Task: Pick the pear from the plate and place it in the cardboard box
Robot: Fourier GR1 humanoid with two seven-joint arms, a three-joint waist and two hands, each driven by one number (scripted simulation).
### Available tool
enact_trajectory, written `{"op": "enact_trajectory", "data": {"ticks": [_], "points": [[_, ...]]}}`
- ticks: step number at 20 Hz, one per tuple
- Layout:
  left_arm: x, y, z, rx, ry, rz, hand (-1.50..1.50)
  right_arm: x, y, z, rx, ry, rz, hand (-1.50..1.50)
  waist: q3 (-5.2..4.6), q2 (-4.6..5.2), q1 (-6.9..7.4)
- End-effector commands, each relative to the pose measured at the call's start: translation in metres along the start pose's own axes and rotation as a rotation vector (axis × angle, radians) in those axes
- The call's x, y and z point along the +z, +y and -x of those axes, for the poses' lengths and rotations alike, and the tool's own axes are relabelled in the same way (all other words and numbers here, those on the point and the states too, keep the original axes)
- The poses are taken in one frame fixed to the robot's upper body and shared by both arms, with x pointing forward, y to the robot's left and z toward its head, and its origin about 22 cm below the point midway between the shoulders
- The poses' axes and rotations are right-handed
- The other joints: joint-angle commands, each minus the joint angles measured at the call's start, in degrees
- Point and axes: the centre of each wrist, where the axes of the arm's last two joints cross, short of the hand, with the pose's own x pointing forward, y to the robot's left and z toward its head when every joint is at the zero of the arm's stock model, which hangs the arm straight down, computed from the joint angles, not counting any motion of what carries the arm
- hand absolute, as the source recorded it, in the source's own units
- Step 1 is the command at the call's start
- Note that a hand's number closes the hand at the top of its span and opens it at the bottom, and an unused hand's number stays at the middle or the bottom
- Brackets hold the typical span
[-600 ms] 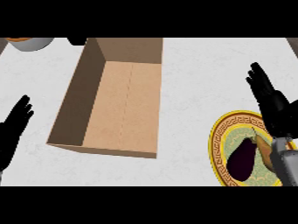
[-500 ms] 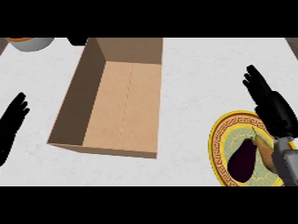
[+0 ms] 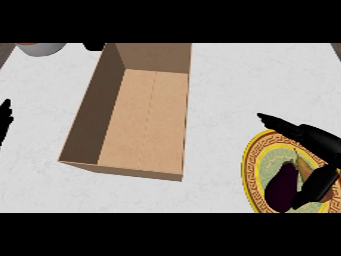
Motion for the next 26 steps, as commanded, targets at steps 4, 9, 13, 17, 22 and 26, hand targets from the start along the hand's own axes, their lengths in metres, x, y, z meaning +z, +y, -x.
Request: {"op": "enact_trajectory", "data": {"ticks": [4,9,13,17,22,26], "points": [[-0.009,-0.01,-0.001,-0.024,-0.02,-0.025,0.0,0.073,-0.052,0.057,-0.256,-0.164,-0.148,-1.5,0.21,0.53,-0.64],[-0.008,-0.021,0.008,-0.026,-0.018,-0.009,0.0,0.062,-0.081,0.025,-0.029,-0.153,-0.205,-1.5,0.28,0.41,1.09],[-0.011,-0.029,0.006,-0.052,-0.053,0.001,0.0,0.042,-0.085,-0.012,0.219,-0.039,-0.331,-1.5,0.21,0.71,2.62],[-0.018,-0.028,0.002,-0.055,-0.063,0.001,0.0,0.028,-0.075,-0.017,0.326,0.013,-0.464,-1.5,0.14,0.81,3.1],[-0.03,-0.039,-0.017,-0.037,-0.057,0.006,0.0,0.009,-0.058,-0.016,0.501,0.112,-0.62,-1.5,0.07,0.77,3.01],[-0.032,-0.03,-0.013,-0.061,-0.046,0.014,0.0,0.0,-0.055,0.003,0.518,0.127,-0.678,-1.5,0.01,0.62,2.95]]}}
